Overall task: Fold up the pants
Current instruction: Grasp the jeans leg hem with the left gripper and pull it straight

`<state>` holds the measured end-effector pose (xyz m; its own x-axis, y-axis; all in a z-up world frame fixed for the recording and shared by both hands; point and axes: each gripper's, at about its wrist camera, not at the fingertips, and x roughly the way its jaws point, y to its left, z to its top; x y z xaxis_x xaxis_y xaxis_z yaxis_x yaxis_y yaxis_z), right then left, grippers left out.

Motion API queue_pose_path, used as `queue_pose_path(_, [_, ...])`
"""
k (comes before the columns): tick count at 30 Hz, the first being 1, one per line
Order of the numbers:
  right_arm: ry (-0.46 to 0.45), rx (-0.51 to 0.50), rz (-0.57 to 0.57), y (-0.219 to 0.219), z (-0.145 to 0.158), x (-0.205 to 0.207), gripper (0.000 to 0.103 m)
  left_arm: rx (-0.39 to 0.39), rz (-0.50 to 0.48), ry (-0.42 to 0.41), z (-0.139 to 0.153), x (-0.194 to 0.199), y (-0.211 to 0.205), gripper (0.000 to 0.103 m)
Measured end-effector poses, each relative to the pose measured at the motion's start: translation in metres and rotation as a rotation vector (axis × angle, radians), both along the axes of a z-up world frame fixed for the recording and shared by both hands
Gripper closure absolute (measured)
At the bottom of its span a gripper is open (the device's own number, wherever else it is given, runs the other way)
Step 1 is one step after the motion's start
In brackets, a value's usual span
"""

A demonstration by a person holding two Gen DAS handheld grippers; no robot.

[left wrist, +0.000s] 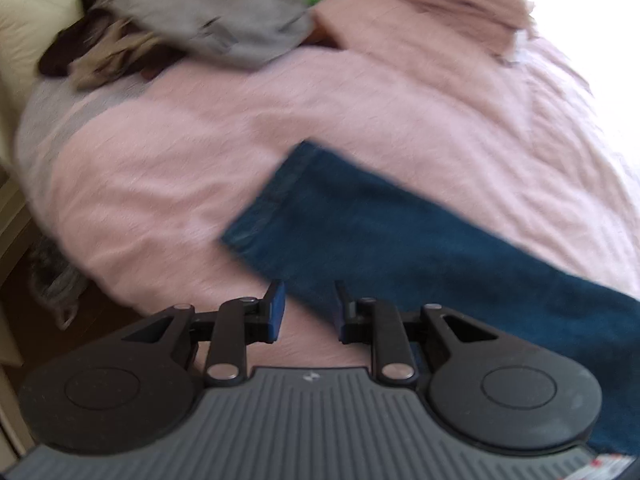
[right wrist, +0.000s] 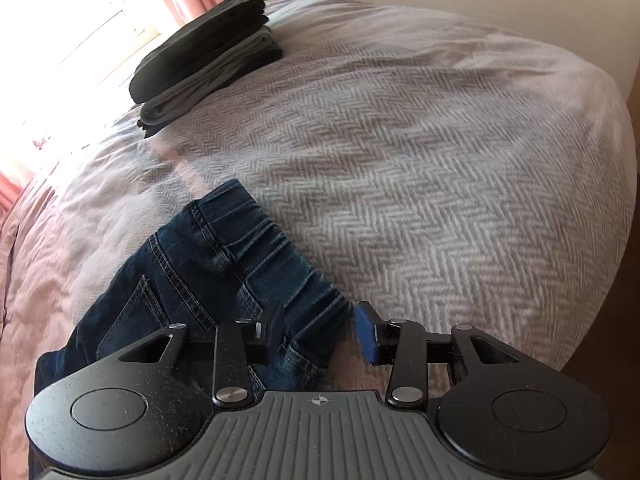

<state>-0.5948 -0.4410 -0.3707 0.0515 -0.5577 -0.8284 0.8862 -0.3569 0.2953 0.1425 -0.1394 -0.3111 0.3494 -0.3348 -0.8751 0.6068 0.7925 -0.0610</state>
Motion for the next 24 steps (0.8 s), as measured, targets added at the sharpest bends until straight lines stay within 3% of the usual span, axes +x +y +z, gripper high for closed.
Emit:
queue_pose_path(5, [0.038, 0.007, 0.047, -0.011, 0.001, 0.001, 0.066, -0.051, -0.175, -0.034, -0.02, -0.027, -0.046, 0.081])
queue_pose_path(7, [0.054, 0.009, 0.064, -0.015, 0.002, -0.001, 0.066, 0.0, -0.235, -0.087, -0.039, -0.028, -0.052, 0.081])
queue_pose_path(8, [0.075, 0.011, 0.075, -0.016, 0.003, -0.002, 0.066, 0.062, -0.242, -0.139, -0.052, -0.023, -0.05, 0.081])
queue_pose_path(10, [0.128, 0.014, 0.09, -0.018, 0.004, -0.005, 0.066, 0.099, -0.158, -0.186, -0.066, 0.0, -0.036, 0.073])
queue_pose_path(13, [0.154, 0.017, 0.073, -0.018, 0.006, -0.014, 0.066, 0.111, 0.016, -0.249, -0.052, 0.032, -0.029, 0.083])
queue_pose_path(15, [0.145, 0.008, 0.069, -0.017, 0.008, -0.014, 0.066, 0.073, -0.001, -0.282, -0.033, 0.033, -0.033, 0.082])
queue_pose_path(18, [0.126, -0.022, 0.099, -0.019, 0.012, -0.005, 0.066, 0.019, -0.063, -0.252, -0.016, 0.023, -0.04, 0.081])
queue_pose_path(24, [0.102, 0.002, 0.1, -0.026, 0.005, -0.001, 0.066, 0.004, -0.114, -0.247, -0.015, 0.028, -0.047, 0.077])
